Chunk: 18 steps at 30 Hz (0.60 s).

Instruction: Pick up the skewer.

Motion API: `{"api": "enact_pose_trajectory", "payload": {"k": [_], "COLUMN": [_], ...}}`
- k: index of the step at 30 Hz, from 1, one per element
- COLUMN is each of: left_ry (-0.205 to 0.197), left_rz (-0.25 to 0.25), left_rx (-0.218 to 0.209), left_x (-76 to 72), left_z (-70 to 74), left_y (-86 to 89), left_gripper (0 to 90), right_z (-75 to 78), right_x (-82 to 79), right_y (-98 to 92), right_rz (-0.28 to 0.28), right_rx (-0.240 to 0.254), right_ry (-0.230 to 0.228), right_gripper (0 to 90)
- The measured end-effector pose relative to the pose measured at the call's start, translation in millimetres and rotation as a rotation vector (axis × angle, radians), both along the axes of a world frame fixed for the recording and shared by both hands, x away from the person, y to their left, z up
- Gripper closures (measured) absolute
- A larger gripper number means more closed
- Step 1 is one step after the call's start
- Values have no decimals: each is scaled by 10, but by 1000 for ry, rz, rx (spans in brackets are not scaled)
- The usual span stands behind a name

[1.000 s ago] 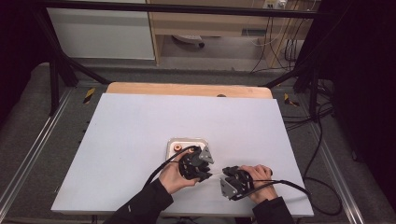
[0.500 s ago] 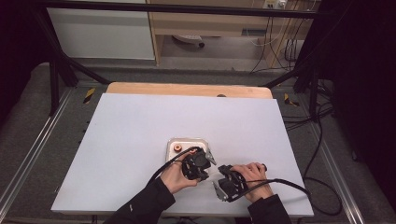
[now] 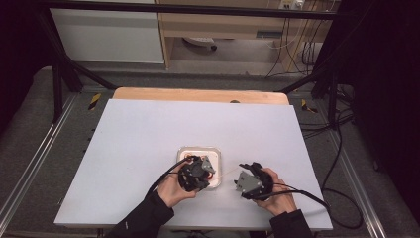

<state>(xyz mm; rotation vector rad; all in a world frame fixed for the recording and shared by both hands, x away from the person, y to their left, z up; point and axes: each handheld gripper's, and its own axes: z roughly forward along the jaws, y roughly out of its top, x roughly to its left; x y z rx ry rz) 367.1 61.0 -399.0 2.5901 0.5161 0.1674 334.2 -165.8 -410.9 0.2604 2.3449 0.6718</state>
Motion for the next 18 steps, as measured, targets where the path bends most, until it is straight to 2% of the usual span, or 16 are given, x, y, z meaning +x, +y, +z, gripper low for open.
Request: {"api": "enact_pose_trajectory", "payload": {"k": [1, 2, 3, 4, 5, 6, 7, 9, 14, 18], "left_ry": [-5, -7, -12, -16, -20, -23, -30, -48, -73, -94], "left_rz": [12, 22, 34, 42, 50, 59, 71, 89, 140, 181], "left_rx": [-10, -18, -25, -35, -42, -53, -66, -82, -150, -189], "left_x": [-4, -4, -5, -7, -11, -16, -24, -37, -94, -135], "left_z": [4, 6, 9, 12, 14, 14, 12, 17, -8, -57], "left_y": [54, 107, 157, 205, 252, 296, 335, 419, 627, 785], "left_gripper": [885, 885, 885, 885, 885, 885, 885, 884, 884, 883], "right_z": [11, 11, 26, 26, 27, 17, 9, -1, -31, -23], "right_x": [17, 17, 59, 59, 79, 110, 121, 135, 191, 227], "right_y": [-39, -39, -113, -113, -148, -207, -231, -253, -299, -280], "right_rz": [-43, -43, -123, -123, -156, -202, -219, -233, -286, -299], "right_rx": [43, 43, 112, 112, 141, 191, 214, 234, 299, 362], "right_ry": [28, 28, 83, 83, 114, 151, 167, 184, 280, 348], "right_gripper": [343, 343, 296, 296, 270, 237, 211, 197, 127, 89]}}
